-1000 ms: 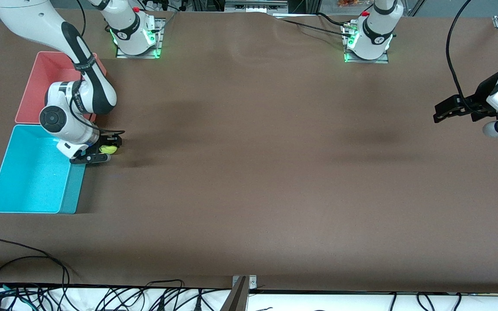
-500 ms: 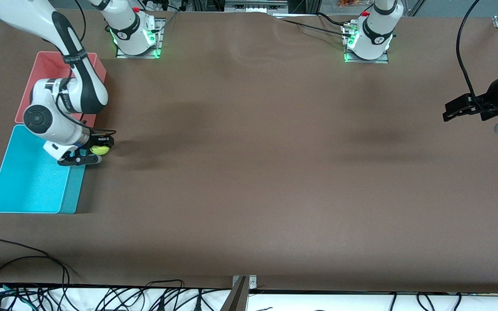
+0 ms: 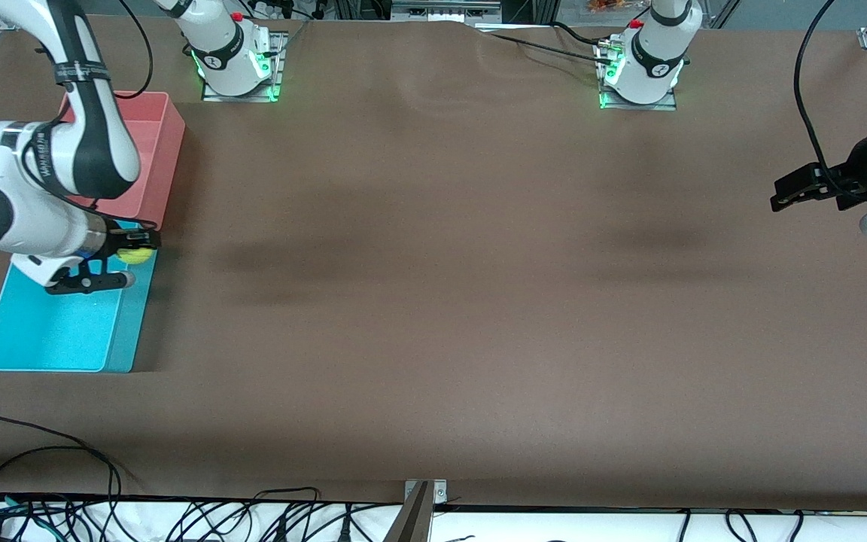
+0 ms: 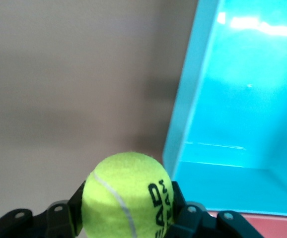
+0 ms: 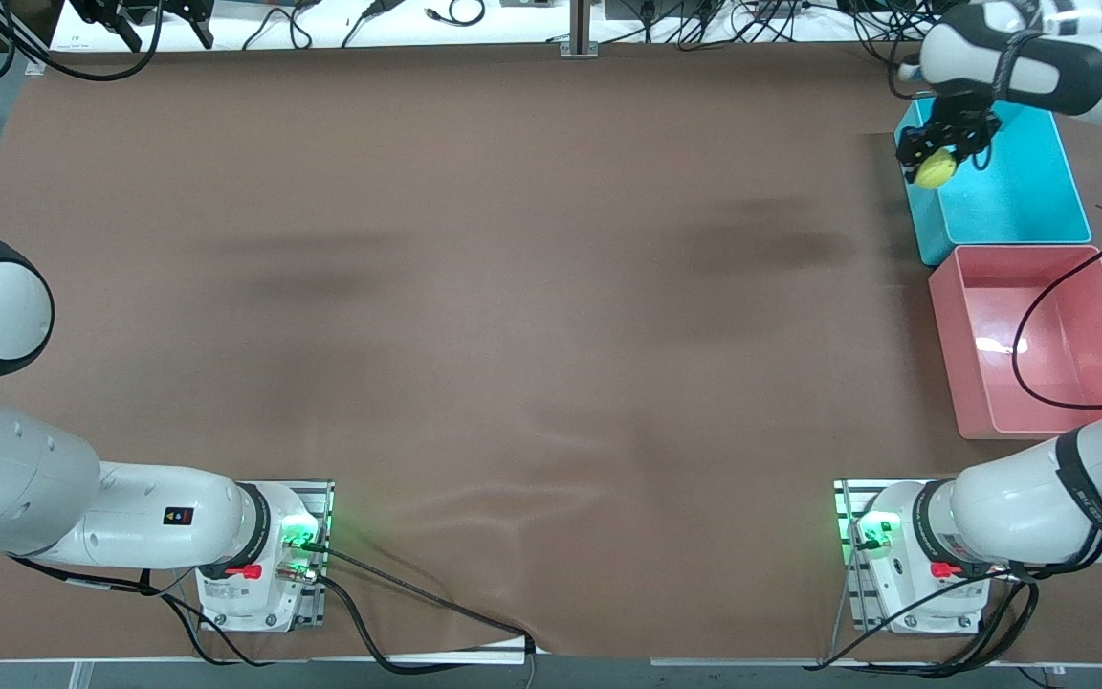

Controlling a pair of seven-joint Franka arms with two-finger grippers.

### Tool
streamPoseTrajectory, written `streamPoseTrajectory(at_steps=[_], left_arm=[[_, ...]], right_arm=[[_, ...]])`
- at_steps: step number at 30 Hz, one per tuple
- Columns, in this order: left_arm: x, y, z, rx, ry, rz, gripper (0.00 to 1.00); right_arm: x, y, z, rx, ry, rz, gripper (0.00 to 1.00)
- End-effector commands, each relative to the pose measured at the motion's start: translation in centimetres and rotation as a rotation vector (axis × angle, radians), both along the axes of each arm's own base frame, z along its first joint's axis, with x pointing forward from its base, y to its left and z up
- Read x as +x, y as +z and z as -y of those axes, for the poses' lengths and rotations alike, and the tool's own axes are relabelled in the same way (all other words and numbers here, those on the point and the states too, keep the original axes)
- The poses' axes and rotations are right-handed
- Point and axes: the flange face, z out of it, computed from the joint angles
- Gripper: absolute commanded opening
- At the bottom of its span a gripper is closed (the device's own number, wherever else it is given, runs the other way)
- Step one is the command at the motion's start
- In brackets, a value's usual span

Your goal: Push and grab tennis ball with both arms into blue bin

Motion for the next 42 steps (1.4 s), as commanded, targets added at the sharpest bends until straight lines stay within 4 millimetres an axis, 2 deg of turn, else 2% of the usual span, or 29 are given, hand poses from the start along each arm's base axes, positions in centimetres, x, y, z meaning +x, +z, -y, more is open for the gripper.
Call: streamPoseTrajectory(at_steps=[1, 7, 10, 16, 24, 27, 33, 39, 42], left_arm=[[-0.7, 0.4, 0.1, -0.012, -0.021, 0.0, 1.0], [-0.7, 0.4, 0.1, -0.012, -0.021, -0.001, 1.0], [-0.7, 0.4, 0.2, -0.012, -0.023, 0.0, 1.0], [-0.7, 0.4, 0.2, -0.012, -0.022, -0.001, 1.0], [-0.7, 0.3, 0.5, -0.012, -0.026, -0.003, 1.0], [-0.6, 0.1, 0.6, -0.012, -0.028, -0.006, 1.0], [-0.6, 0.1, 0.6, -0.012, -0.028, -0.005, 1.0], [-0.6, 0.1, 0.6, -0.012, -0.029, -0.006, 1.0], [-0.6, 0.1, 0.5, -0.011, -0.028, -0.006, 1.0]], right_arm=[[-0.5, -1.0, 5.2, 0.041, 0.057, -0.039, 0.41], [-0.7, -2.7, 8.1, 0.048, 0.091, -0.042, 0.41], [-0.6, -4.3, 9.7, 0.052, 0.103, -0.036, 0.41], [-0.8, -7.6, 10.6, 0.05, 0.098, -0.046, 0.41], [-1.1, -11.5, 10.7, 0.076, 0.107, -0.061, 0.42], [-1.5, -12.6, 11.6, 0.109, 0.082, -0.066, 0.43], [-1.4, -14.3, 11.6, 0.129, 0.093, -0.056, 0.43], [-1.5, -14.4, 11.8, 0.13, 0.095, -0.059, 0.48], [-1.9, -14.3, 12.8, 0.139, 0.099, -0.063, 0.48]])
